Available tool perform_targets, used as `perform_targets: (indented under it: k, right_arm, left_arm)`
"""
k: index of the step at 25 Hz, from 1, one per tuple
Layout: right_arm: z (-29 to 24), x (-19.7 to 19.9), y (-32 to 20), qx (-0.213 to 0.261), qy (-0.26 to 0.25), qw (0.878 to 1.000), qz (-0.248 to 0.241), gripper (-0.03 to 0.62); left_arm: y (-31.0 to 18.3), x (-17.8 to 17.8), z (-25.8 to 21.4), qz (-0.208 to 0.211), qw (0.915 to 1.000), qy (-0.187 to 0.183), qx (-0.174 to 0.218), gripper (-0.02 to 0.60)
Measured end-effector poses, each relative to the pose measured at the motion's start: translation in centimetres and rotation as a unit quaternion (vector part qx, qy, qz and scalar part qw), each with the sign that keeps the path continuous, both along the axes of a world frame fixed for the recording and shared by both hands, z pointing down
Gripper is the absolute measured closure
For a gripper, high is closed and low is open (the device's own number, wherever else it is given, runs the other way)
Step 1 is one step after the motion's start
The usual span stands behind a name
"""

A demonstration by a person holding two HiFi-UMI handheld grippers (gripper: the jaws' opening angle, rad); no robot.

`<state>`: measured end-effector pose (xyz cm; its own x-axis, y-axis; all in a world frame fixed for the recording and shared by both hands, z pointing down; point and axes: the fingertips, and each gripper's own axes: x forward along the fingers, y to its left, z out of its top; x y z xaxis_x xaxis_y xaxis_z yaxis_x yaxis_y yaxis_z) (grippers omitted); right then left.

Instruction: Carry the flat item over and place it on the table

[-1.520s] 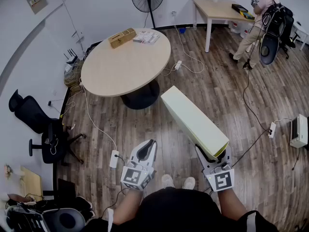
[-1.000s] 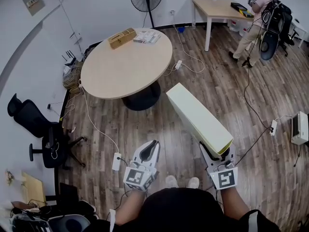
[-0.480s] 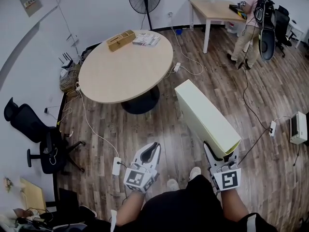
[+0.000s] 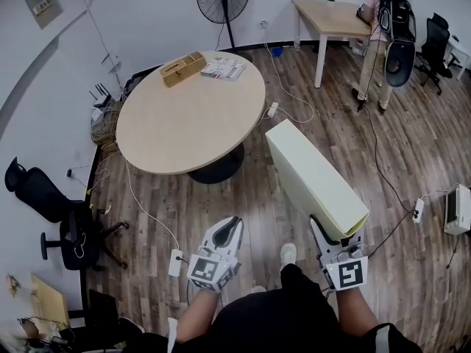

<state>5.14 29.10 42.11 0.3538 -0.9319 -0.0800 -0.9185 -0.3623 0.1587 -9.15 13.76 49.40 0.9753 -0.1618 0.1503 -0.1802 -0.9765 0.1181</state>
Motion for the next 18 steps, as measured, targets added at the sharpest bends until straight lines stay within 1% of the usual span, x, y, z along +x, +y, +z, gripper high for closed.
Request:
perform_targets:
  k: [3, 4, 6, 7, 9, 11, 12, 14, 18]
  right_arm:
    - [-0.1, 2.8, -2.1, 0.004, 0.015, 1.0, -0.02, 0.301]
    - [0.1, 3.8, -2.5, -0.001, 0.014, 1.0, -0.023, 0.301]
    - [1.0, 6.0, -3.2, -0.025, -0.01, 0.999, -0.023, 0.301]
    - [1.0, 7.0, -3.7, -0.03, -0.017, 0.999, -0.027, 0.301]
    - [0.5, 8.6, -5.1, -0.022, 0.001, 0.998, -0.052, 0.301]
    - [0.0, 9.7, -6.5, -0.004, 0.03, 0.996, -0.079, 0.301]
    - [-0.1, 10.3, -7.2, 0.004, 0.034, 0.996, -0.088, 0.301]
    - [-0.3, 11.4, -8.6, 0.011, 0.027, 0.995, -0.098, 0.301]
    - [-0.8, 12.8, -11.6, 0.007, -0.001, 0.992, -0.122, 0.301]
  left_arm:
    - [-2.0, 3.2, -0.5, -0.003, 0.9999, -0.004, 0.014, 0.546]
    - [-2.6, 4.2, -0.7, -0.006, 0.9998, -0.005, 0.018, 0.546]
    - [-3.6, 6.2, -1.1, -0.016, 0.9997, -0.005, 0.02, 0.546]
    - [-4.0, 7.0, -1.3, -0.02, 0.9995, -0.006, 0.021, 0.546]
    - [-4.7, 8.5, -1.4, -0.03, 0.9992, -0.009, 0.026, 0.546]
    - [-5.6, 9.4, -1.5, -0.044, 0.9986, -0.011, 0.029, 0.546]
    - [-6.1, 9.8, -1.5, -0.053, 0.9981, -0.011, 0.029, 0.546]
    - [-7.3, 10.3, -1.7, -0.072, 0.9969, -0.01, 0.03, 0.546]
    - [-9.1, 10.6, -2.3, -0.108, 0.9936, -0.01, 0.034, 0.546]
